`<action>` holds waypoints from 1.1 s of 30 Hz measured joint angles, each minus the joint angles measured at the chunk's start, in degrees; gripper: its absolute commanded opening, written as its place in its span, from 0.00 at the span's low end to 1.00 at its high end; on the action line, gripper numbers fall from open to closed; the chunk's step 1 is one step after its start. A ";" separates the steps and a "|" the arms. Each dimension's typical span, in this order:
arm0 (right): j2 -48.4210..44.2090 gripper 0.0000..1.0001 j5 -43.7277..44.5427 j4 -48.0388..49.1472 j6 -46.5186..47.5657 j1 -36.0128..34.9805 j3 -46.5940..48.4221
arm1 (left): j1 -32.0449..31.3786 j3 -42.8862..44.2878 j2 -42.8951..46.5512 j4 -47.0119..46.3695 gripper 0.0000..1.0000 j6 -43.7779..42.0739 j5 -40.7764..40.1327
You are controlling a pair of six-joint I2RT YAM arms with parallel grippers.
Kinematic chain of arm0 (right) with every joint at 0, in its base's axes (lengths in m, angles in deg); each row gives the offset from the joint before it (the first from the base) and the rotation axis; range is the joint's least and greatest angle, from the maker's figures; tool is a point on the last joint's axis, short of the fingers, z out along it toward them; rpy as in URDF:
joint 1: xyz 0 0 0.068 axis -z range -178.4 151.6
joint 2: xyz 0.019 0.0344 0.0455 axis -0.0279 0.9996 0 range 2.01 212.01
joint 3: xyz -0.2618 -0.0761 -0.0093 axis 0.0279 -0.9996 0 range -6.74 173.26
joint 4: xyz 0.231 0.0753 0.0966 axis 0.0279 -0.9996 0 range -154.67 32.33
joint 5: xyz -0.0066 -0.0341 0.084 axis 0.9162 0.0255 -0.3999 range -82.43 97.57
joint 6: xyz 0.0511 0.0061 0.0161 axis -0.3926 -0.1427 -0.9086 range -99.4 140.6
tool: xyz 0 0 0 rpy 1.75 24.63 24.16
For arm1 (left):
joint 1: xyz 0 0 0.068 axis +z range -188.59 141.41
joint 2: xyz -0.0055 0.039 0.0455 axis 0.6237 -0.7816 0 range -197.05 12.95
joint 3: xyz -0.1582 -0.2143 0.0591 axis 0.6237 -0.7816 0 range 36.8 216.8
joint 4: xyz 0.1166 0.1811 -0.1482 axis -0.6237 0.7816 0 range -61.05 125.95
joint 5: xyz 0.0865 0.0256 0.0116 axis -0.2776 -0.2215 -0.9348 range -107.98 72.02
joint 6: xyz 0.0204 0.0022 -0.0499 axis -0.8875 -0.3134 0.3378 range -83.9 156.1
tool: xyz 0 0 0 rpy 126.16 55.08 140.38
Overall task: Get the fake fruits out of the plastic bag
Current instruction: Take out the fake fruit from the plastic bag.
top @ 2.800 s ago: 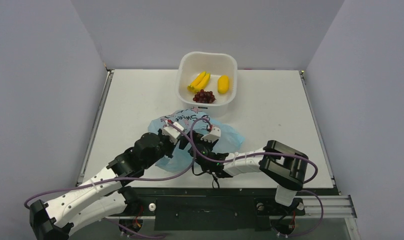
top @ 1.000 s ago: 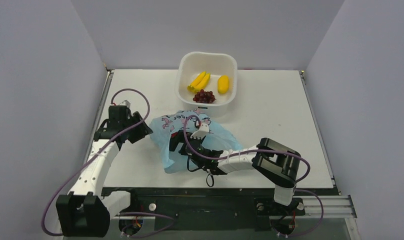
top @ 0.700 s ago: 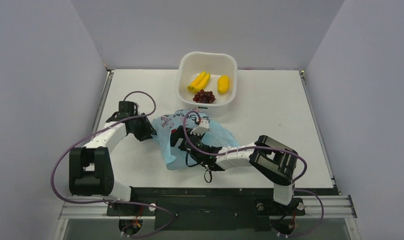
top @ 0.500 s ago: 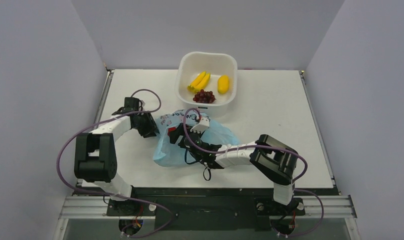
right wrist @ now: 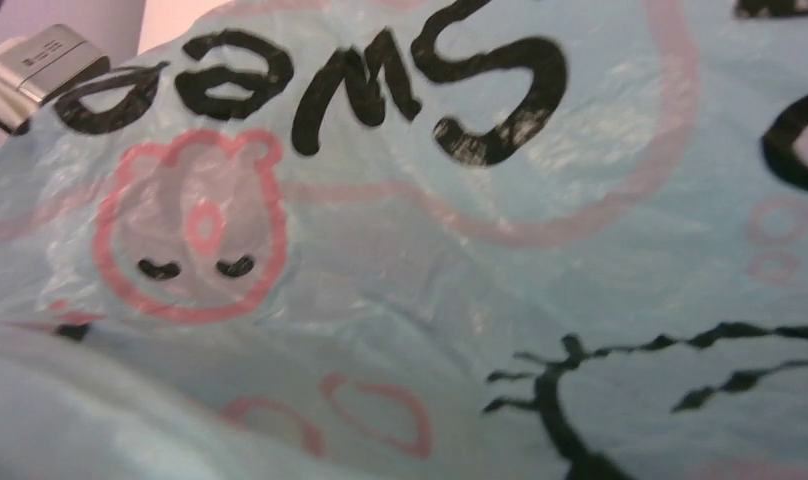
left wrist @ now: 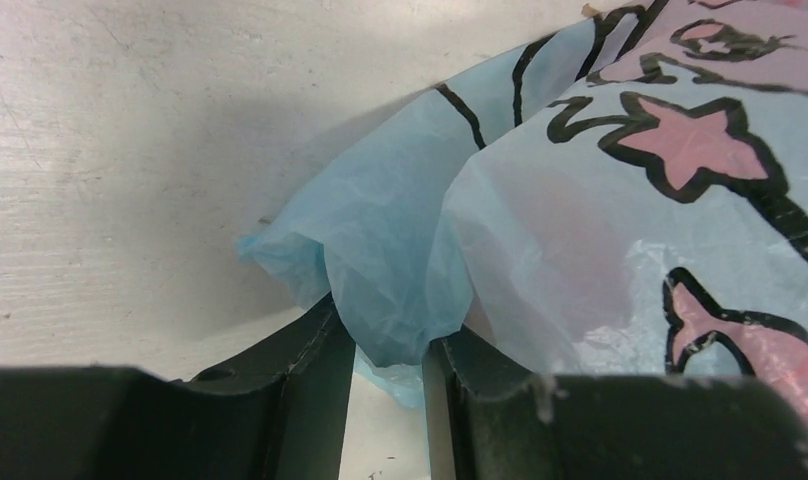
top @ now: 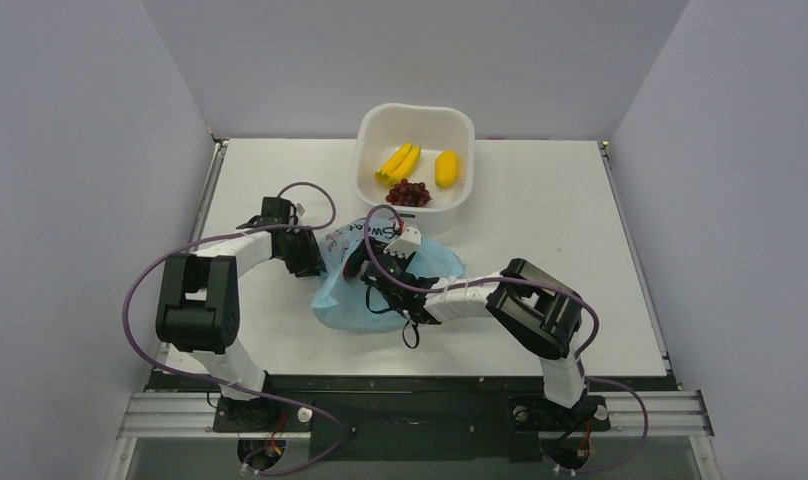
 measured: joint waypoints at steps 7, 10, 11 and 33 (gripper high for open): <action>4.42 0.84 -2.40 -0.92 1.11 1.49 3.19 | -2.14 -0.28 -0.20 0.00 0.26 -1.31 -0.26; 6.10 0.84 -4.00 -0.87 2.01 1.51 4.79 | -3.02 -0.28 -0.37 -0.02 0.26 -1.51 -0.24; 6.80 0.84 -4.61 -0.90 2.21 1.51 5.57 | -3.17 -0.26 -0.57 -0.02 0.26 -1.53 -0.22; -3.34 0.14 -2.67 -8.31 6.69 1.22 1.33 | -3.80 -0.04 1.68 0.57 0.33 -3.15 -2.99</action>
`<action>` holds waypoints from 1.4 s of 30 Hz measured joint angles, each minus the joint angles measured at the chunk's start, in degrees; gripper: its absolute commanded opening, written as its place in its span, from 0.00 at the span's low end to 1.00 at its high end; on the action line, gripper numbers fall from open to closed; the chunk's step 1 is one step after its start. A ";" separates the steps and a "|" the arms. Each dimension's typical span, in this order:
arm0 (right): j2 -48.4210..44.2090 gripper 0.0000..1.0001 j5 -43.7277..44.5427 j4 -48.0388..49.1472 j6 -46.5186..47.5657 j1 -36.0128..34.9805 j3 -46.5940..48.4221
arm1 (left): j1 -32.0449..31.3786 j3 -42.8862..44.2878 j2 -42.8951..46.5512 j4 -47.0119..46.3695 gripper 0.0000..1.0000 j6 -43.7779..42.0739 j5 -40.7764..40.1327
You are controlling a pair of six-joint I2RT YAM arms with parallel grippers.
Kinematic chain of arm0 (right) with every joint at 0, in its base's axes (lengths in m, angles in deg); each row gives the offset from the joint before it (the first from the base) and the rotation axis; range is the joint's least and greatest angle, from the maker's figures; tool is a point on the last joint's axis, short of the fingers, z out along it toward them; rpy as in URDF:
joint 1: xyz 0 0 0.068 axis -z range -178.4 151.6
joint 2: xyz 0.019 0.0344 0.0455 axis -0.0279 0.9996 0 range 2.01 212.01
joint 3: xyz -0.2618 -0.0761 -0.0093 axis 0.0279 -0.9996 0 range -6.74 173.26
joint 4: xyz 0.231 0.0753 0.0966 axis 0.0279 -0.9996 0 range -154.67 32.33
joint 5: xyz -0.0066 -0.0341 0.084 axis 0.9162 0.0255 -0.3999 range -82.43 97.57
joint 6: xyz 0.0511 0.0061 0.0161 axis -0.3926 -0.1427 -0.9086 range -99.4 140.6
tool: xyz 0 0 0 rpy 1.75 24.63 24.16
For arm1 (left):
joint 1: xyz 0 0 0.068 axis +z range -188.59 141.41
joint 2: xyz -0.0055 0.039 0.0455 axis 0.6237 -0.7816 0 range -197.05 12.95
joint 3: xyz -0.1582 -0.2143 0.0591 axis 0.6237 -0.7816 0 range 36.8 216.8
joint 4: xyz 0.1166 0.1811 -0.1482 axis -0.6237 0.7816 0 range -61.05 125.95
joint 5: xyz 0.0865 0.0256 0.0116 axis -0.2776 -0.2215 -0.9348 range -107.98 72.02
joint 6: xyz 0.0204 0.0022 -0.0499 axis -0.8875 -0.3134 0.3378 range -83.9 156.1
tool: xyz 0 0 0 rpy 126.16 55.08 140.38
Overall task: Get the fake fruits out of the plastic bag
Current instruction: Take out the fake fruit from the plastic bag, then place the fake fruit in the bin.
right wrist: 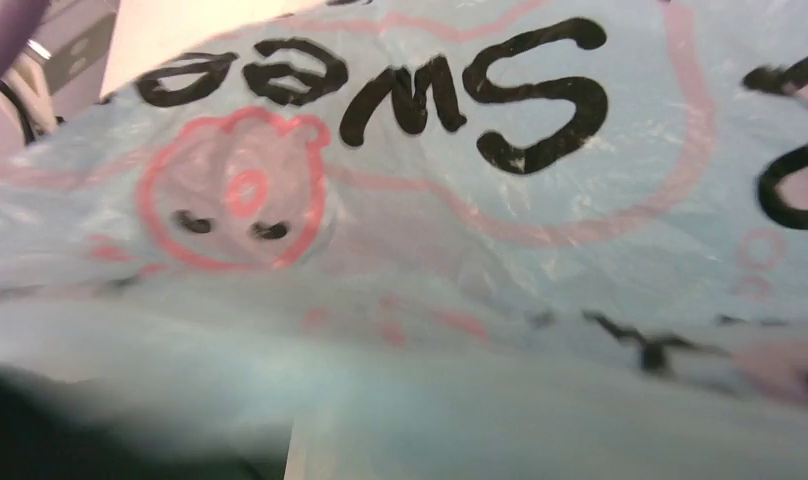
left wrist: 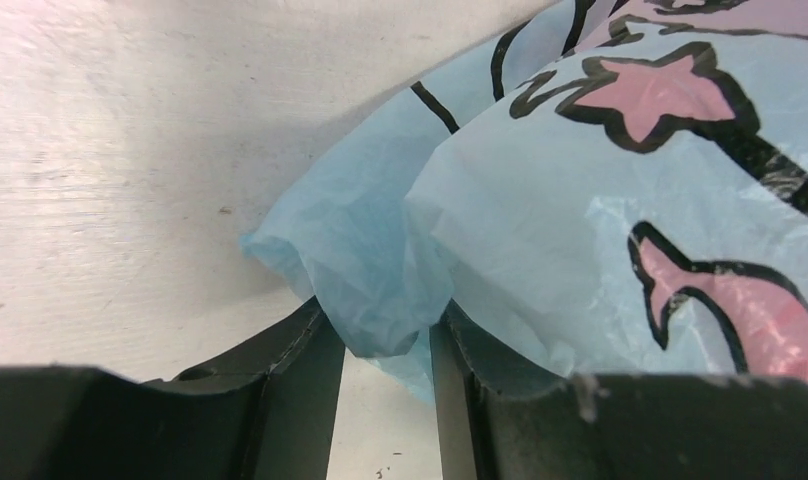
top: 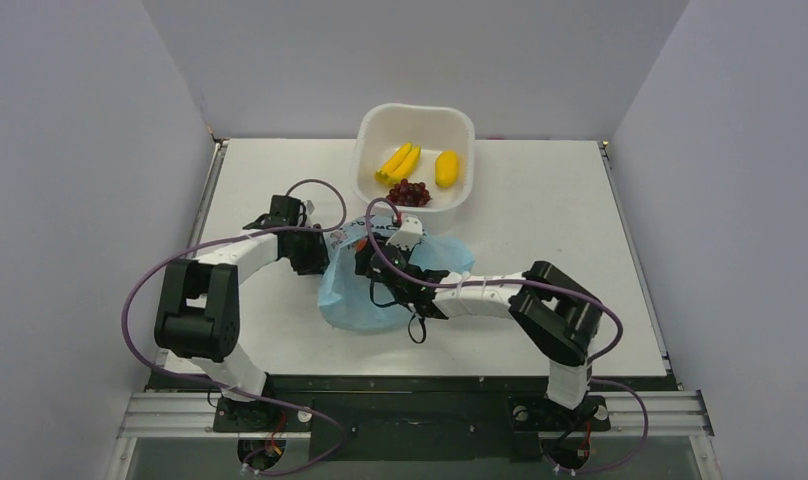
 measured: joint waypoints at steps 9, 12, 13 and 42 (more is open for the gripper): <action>-12.55 0.11 2.56 -5.51 0.50 -1.31 -5.14 | -0.15 -0.57 6.97 0.28 0.52 -1.40 -6.08; -16.13 0.10 2.82 -7.02 0.70 -1.92 -7.87 | -0.46 -0.98 9.64 0.39 0.53 -1.75 -8.87; -17.25 0.09 2.82 -7.54 0.76 -2.05 -8.63 | -0.59 -1.09 10.49 0.39 0.54 -1.90 -9.99; -52.35 0.06 10.10 -35.65 4.72 -7.45 -13.31 | -1.40 -1.84 26.18 0.39 0.97 -6.84 -13.44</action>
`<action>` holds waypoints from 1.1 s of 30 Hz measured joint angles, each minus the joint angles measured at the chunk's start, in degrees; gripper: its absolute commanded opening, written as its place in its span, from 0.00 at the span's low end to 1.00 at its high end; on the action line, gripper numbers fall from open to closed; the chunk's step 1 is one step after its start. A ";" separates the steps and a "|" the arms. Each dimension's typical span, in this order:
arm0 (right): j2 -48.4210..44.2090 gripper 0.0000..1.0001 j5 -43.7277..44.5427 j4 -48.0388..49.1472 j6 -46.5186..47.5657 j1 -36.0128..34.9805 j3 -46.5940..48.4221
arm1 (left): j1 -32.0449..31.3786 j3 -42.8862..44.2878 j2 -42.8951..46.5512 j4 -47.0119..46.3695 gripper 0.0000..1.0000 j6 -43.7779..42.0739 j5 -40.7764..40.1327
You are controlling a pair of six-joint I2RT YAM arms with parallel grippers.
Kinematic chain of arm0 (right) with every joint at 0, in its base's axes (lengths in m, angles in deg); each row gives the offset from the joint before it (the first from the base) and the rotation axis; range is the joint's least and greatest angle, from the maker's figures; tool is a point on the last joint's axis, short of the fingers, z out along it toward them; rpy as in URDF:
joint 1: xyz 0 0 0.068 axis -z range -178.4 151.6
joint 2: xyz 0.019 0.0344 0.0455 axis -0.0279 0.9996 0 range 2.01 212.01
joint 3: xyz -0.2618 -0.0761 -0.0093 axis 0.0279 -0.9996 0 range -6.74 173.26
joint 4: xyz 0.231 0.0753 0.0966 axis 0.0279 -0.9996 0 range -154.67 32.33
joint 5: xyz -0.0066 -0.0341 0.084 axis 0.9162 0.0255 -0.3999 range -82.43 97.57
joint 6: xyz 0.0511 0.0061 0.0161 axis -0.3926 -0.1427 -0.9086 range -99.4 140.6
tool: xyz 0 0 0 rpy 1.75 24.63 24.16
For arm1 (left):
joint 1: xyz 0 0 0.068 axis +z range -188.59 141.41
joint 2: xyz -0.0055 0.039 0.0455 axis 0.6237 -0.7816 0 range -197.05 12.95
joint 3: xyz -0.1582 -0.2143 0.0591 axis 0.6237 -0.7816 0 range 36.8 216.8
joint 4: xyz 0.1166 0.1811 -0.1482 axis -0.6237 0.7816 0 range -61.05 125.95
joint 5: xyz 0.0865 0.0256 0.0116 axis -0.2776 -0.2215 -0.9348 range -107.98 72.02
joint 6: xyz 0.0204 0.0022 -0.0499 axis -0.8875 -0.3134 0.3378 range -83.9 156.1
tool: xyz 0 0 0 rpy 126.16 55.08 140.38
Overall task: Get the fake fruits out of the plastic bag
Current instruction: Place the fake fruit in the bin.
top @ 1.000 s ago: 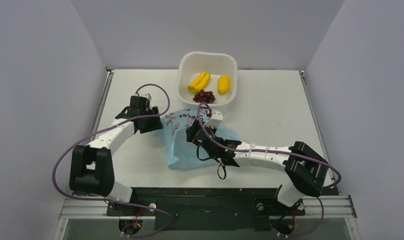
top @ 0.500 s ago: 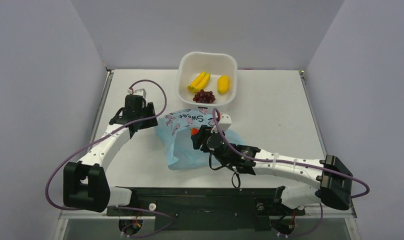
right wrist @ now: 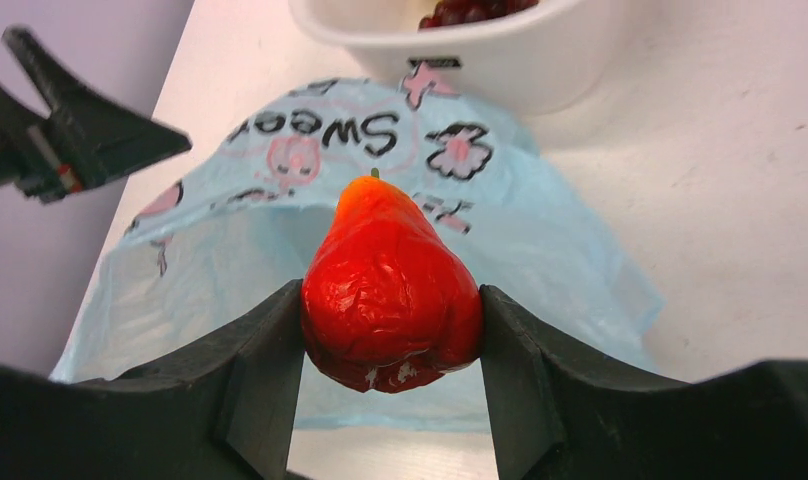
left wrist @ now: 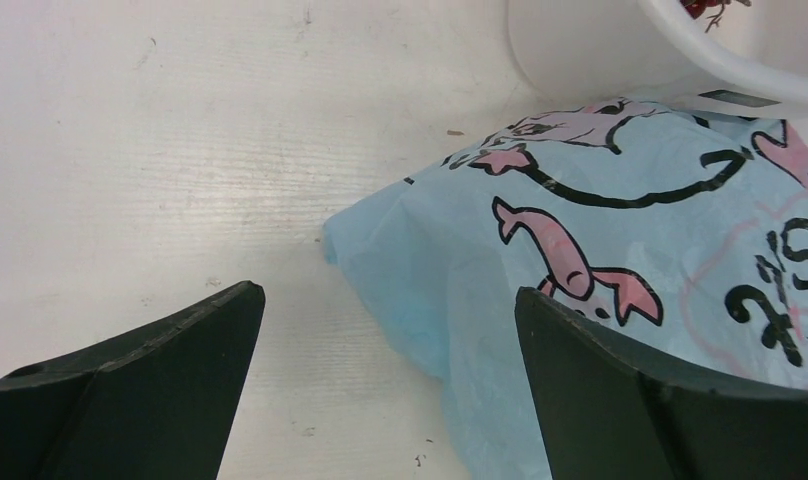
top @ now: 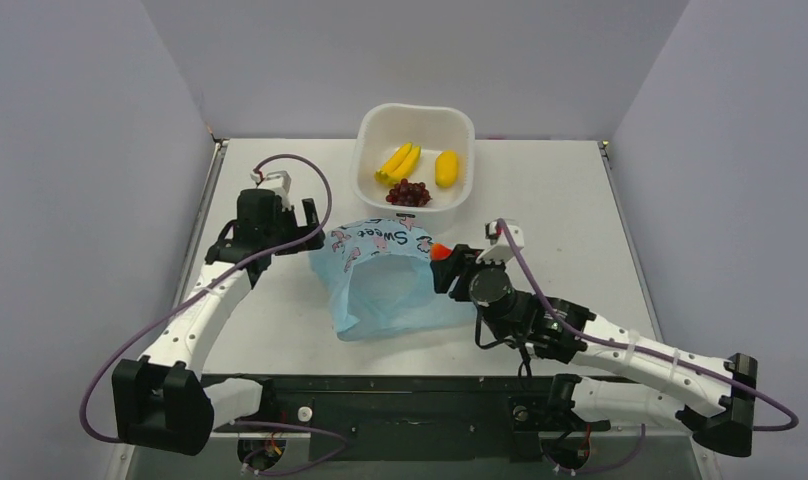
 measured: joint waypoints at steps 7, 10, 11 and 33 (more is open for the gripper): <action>-0.26 0.06 0.26 -2.89 5.86 10.05 6.73 | 0.00 -0.24 4.57 -0.50 0.97 -0.70 1.97; 2.84 0.05 -1.07 -3.26 8.44 14.56 11.10 | 0.00 -0.26 5.25 -0.55 0.97 -0.94 2.62; 4.04 0.05 -1.60 -3.13 8.94 15.69 12.20 | 0.00 -0.28 5.35 -0.57 0.97 -1.01 2.78; 45.92 0.08 -13.60 -3.58 14.97 32.52 44.46 | 0.48 -0.61 5.92 -0.92 0.97 -0.87 5.70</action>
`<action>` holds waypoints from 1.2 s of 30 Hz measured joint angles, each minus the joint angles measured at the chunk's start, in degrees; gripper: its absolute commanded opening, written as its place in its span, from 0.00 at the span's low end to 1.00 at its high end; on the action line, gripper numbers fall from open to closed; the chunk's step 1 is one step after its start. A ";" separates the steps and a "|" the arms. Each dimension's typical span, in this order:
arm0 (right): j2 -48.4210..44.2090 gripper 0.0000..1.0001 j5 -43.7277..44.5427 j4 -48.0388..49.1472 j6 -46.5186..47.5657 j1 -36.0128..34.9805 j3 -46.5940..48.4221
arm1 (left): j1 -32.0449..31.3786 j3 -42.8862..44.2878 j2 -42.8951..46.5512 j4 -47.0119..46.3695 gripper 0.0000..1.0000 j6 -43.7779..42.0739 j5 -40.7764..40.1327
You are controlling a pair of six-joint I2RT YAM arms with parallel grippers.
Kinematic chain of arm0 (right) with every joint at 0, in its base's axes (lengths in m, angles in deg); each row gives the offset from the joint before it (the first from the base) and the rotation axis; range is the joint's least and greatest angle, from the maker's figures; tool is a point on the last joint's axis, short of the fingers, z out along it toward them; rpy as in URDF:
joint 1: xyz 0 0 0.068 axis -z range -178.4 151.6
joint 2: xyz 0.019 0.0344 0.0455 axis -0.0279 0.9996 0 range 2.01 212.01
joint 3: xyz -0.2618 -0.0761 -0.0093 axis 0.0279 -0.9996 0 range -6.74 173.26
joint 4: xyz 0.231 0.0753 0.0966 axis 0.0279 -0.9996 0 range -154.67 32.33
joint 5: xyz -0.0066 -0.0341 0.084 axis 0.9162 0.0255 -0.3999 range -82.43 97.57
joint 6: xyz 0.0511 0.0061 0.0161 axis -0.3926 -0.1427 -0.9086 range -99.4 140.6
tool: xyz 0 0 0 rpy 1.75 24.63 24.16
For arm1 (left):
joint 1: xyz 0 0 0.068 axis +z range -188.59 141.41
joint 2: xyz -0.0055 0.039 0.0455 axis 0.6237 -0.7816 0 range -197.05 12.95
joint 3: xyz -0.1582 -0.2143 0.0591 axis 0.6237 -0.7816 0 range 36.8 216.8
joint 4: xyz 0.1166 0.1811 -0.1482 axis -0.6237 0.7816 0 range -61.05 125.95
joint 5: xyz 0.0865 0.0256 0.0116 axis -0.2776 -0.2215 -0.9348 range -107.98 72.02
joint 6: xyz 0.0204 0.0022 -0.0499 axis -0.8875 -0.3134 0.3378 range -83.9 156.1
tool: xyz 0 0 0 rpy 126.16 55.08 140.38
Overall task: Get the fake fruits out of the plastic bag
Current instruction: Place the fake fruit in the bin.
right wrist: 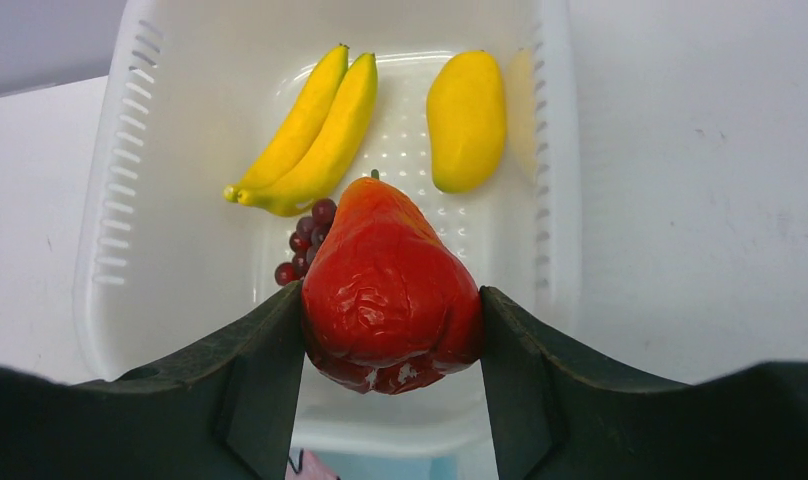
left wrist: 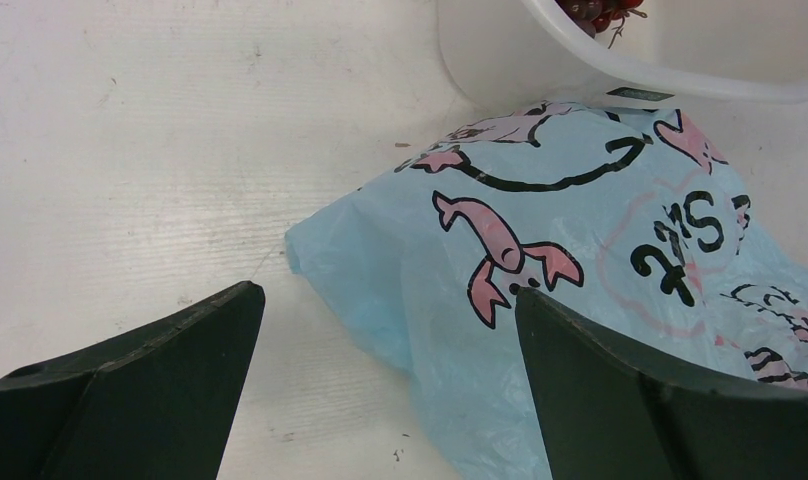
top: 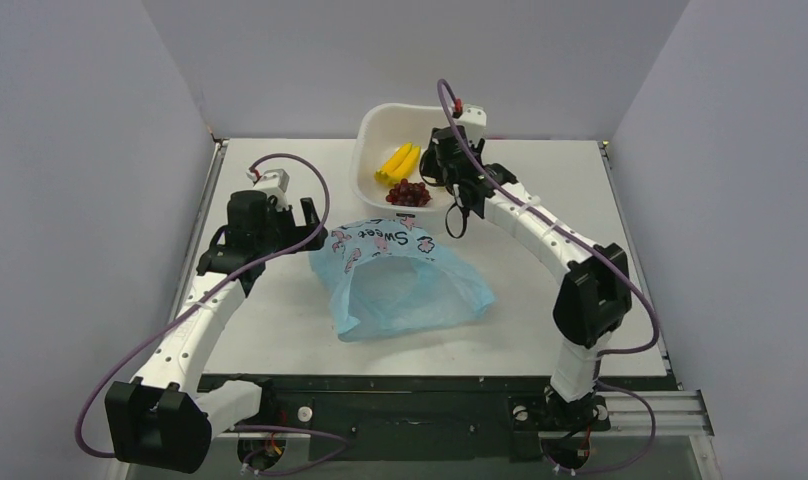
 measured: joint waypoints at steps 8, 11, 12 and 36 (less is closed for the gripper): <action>17.18 0.13 -0.33 -1.77 0.02 1.46 17.68 | 0.28 0.00 -0.09 -0.02 0.97 0.11 0.52; 22.32 0.15 -0.26 -2.71 0.11 1.70 23.30 | 0.35 0.00 -0.22 -0.04 0.97 0.31 0.85; 23.67 0.16 -0.20 -3.30 0.20 1.73 24.96 | 0.37 0.00 -0.28 -0.04 0.97 0.39 0.96; 44.94 0.44 2.03 -4.81 6.62 4.44 45.62 | 1.53 -0.07 -0.37 -1.68 0.97 1.16 3.04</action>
